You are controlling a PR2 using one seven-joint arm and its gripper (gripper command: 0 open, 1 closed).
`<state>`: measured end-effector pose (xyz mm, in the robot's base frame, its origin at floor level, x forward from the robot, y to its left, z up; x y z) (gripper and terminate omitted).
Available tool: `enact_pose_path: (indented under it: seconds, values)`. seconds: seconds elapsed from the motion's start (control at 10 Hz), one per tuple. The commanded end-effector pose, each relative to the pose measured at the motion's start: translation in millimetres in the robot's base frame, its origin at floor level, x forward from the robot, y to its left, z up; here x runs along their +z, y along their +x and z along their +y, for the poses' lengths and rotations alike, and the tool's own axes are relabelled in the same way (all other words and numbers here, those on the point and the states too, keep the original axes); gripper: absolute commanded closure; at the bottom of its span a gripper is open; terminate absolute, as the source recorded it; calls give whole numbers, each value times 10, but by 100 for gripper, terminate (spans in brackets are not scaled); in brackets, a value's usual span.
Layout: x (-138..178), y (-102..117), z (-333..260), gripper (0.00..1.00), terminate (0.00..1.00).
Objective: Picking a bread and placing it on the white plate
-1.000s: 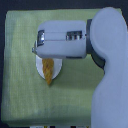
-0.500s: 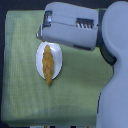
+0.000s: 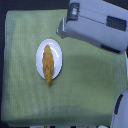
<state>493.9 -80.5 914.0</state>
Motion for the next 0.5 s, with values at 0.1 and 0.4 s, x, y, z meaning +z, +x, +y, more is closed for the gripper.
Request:
enact_pose_path:
  seconds: [0.1,0.4]
  values:
    - [16,-225,-1344,0,0]
    - [41,-274,-2087,0,0]
